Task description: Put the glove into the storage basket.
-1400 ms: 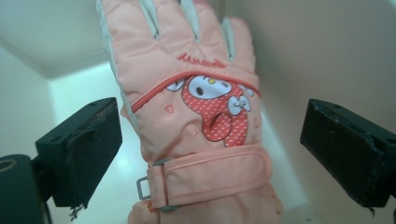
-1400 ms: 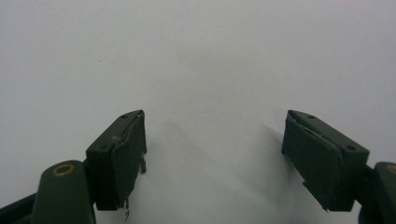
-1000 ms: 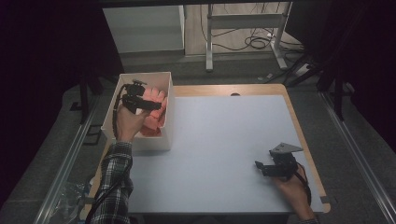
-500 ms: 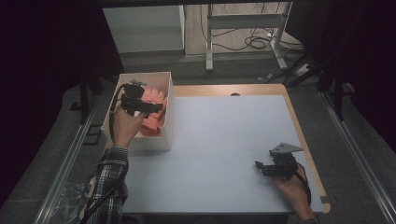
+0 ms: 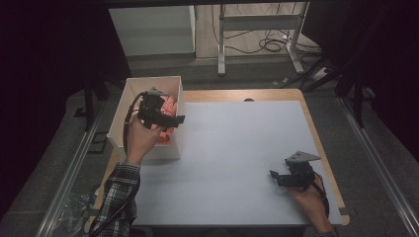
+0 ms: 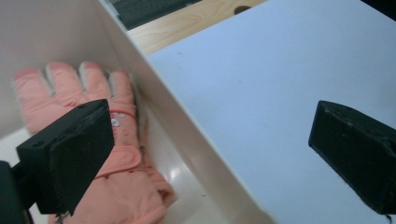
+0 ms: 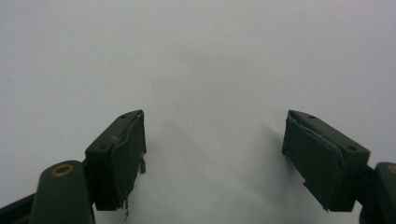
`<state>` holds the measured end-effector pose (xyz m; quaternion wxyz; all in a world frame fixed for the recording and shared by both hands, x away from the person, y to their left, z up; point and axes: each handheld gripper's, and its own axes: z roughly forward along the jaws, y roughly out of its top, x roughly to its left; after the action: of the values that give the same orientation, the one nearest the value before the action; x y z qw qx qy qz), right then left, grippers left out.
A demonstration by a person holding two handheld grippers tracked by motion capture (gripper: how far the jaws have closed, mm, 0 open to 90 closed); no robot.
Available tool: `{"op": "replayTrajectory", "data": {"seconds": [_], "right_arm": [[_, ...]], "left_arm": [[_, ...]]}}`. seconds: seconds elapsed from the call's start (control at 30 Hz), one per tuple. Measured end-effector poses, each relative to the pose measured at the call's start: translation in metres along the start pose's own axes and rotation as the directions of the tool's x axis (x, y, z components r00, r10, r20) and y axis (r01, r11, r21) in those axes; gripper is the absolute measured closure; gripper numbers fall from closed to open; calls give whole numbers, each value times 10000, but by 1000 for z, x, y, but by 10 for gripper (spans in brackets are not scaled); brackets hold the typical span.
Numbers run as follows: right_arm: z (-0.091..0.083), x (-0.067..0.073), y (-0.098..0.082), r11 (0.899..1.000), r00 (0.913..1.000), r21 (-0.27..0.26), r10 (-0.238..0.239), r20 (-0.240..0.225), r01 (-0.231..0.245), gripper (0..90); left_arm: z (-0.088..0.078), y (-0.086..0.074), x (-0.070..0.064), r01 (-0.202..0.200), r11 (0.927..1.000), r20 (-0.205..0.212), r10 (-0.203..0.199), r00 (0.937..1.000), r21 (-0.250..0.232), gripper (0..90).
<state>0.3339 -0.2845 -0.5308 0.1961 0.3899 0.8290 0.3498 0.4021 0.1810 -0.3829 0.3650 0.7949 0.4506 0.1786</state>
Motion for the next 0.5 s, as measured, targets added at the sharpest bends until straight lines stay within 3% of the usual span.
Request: {"op": "replayTrajectory", "data": {"seconds": [0.23, 0.5], "right_arm": [[0, 0, 0, 10000, 10000, -4, -8, 8, 8, 217], [0, 0, 0, 10000, 10000, -6, -8, 10, 8, 217]], "left_arm": [[2, 1, -21, -465, 9988, 401, 470, 9981, -134, 4], [9, 1, -50, -962, 9949, 924, 987, 9908, -313, 4]]}}
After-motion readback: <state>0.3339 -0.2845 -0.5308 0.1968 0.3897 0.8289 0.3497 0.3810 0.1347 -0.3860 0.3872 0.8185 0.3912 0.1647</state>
